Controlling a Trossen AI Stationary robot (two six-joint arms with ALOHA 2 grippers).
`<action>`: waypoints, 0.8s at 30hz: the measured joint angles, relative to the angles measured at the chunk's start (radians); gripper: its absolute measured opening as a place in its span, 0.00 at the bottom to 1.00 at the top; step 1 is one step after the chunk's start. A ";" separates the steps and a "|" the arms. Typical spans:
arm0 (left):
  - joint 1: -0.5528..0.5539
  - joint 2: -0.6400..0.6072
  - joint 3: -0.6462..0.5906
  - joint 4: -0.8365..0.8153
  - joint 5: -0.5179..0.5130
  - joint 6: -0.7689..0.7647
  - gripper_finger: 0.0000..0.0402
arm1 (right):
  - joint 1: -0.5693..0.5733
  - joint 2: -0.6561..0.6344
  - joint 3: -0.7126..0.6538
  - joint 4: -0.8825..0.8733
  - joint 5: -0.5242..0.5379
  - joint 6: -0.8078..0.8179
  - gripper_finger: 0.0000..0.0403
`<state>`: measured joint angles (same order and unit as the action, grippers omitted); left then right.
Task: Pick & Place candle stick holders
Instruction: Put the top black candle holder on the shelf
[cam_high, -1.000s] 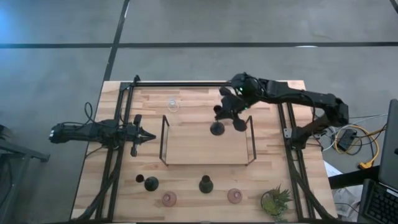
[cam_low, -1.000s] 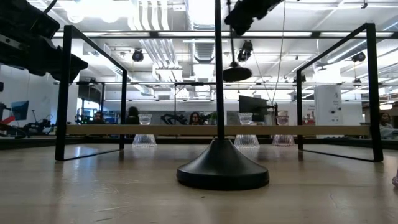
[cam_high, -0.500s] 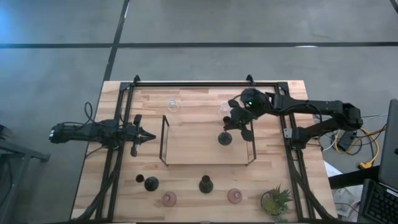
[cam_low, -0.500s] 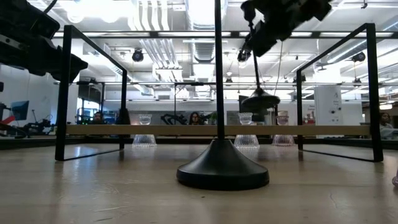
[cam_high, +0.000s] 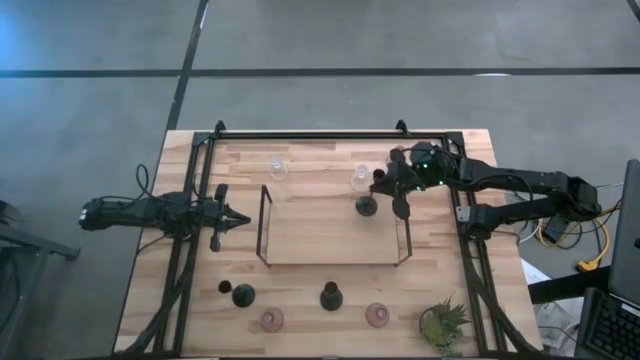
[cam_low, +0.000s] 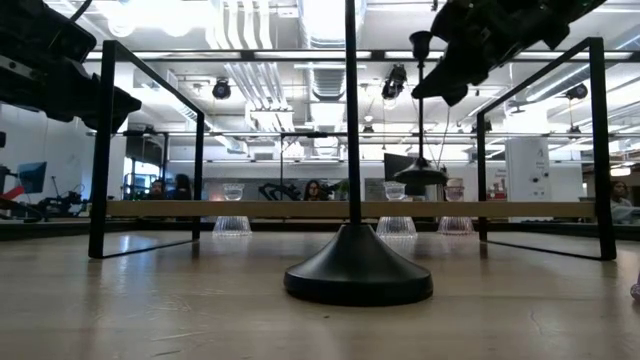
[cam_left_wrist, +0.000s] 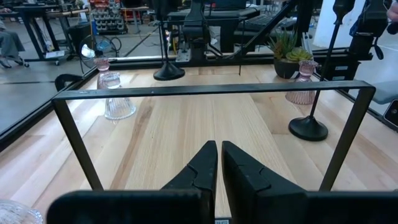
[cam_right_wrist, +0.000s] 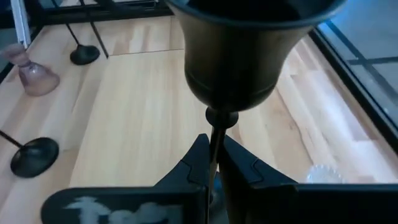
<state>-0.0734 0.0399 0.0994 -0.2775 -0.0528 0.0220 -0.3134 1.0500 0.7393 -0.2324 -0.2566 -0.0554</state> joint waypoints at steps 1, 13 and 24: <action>0.000 0.000 0.000 0.000 0.000 0.000 0.07 | 0.000 -0.005 -0.006 0.000 0.001 0.007 0.03; 0.000 0.000 0.000 0.000 0.000 0.000 0.07 | 0.001 -0.029 -0.041 -0.067 0.082 0.034 0.03; 0.000 0.000 0.000 0.000 0.000 0.000 0.07 | 0.001 -0.029 -0.041 -0.101 0.104 0.044 0.03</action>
<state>-0.0732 0.0399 0.0995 -0.2775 -0.0528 0.0221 -0.3126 1.0210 0.6981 -0.3336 -0.1526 -0.0110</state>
